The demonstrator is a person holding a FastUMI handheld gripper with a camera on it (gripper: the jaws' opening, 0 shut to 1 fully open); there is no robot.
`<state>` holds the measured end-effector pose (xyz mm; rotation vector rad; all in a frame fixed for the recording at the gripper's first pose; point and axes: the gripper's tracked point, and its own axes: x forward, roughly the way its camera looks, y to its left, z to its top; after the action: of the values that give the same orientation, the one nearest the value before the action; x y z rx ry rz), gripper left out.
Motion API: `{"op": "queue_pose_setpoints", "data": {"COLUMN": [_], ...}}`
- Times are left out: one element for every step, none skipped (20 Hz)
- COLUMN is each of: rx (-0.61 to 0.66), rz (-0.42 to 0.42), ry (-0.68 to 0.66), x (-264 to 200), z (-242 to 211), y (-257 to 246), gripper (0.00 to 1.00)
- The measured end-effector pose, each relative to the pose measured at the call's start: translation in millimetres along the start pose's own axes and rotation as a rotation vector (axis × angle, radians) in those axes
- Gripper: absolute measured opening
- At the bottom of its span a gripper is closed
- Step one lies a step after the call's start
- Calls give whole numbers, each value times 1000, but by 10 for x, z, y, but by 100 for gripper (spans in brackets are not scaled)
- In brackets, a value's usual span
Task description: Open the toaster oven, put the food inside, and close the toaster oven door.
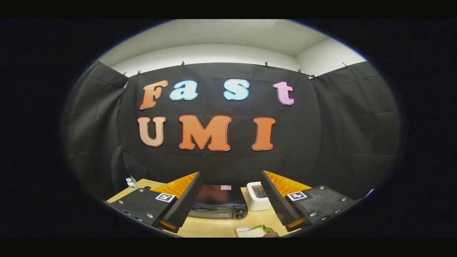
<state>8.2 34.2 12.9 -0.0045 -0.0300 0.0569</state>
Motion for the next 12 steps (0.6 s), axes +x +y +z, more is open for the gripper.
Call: {"op": "queue_pose_setpoints", "data": {"rx": [2,6,11,16,23,28,32,32,23,12,2,-9], "rz": [4,10,18,21,24,31,39,48,52,51,52,55], "ry": [5,11,17,30,39,54,67,75,89,108,133,160], "x": [35,93,156,239,318,402,493,587,689,770,842,920], "z": [-39,-88,-148,-229,-310,-419,-527,-642,-768,-924,-1096,-1268], "y": [37,88,146,201,267,352,447,539,618,681,746,824], "gripper": [98,98,98,98,98,98,98,97,97,98,98,98]}}
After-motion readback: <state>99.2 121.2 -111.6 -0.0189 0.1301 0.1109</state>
